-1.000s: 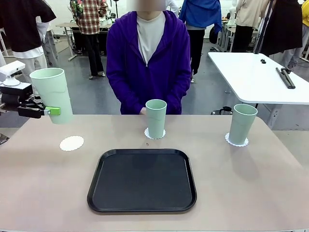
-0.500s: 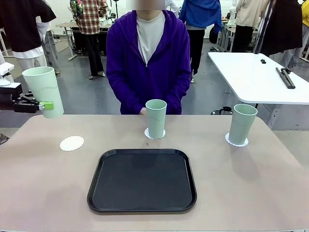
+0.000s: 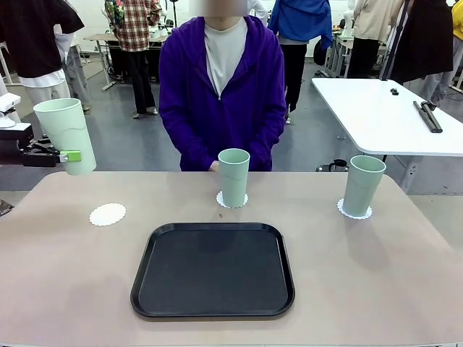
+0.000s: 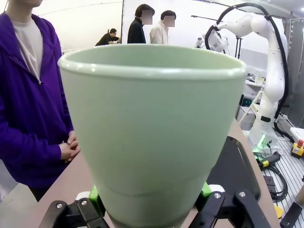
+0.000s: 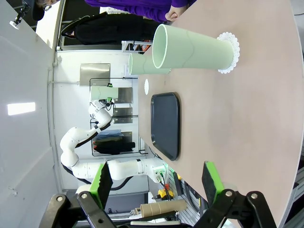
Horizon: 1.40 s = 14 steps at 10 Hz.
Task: Place coasters on the table and set cups on them.
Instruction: Take one Reusable plastic cup from the Flat Tray and place it on a coaster set by the human.
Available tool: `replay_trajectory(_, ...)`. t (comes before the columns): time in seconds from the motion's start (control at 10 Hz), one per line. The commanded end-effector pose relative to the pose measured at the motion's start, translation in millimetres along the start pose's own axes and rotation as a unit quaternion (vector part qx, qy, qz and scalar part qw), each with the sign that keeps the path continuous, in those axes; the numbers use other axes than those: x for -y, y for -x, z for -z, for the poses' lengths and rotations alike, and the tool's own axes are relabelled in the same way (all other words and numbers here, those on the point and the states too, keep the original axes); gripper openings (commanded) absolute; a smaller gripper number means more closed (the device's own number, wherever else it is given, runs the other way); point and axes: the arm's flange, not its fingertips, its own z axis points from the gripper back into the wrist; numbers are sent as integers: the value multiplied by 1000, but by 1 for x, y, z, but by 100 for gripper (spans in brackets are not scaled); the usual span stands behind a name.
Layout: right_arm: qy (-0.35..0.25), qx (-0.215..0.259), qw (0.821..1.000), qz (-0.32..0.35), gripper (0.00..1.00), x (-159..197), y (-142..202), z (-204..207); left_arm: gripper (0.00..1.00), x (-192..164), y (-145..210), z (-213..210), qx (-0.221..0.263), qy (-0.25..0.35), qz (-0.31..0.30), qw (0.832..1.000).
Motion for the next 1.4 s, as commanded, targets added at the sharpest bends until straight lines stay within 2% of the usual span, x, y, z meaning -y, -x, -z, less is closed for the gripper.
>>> replay_trajectory(0.0, 3, 2, 1000, -1, 100, -1, 0, 0, 83, 0, -1, -1, -6, 4, 6, 1000)
replay_trajectory(0.1, 3, 2, 1000, -1, 100, -1, 0, 0, 83, 0, 0, 0, 0, 0, 0, 1000)
replay_trajectory(0.3, 3, 2, 1000, -1, 100, -1, 0, 0, 83, -24, 22, 9, -11, 7, 6, 1000)
replay_trajectory(0.5, 3, 2, 1000, -1, 100, -1, 0, 0, 83, -32, 40, 19, -16, 9, 14, 1000)
replay_trajectory(0.7, 3, 2, 1000, -1, 100, -1, 0, 0, 83, -47, 67, 26, -30, 14, -8, 999)
replay_trajectory(1.3, 3, 2, 1000, -1, 100, -1, 0, 0, 83, -61, 118, 33, -33, 64, -19, 997)
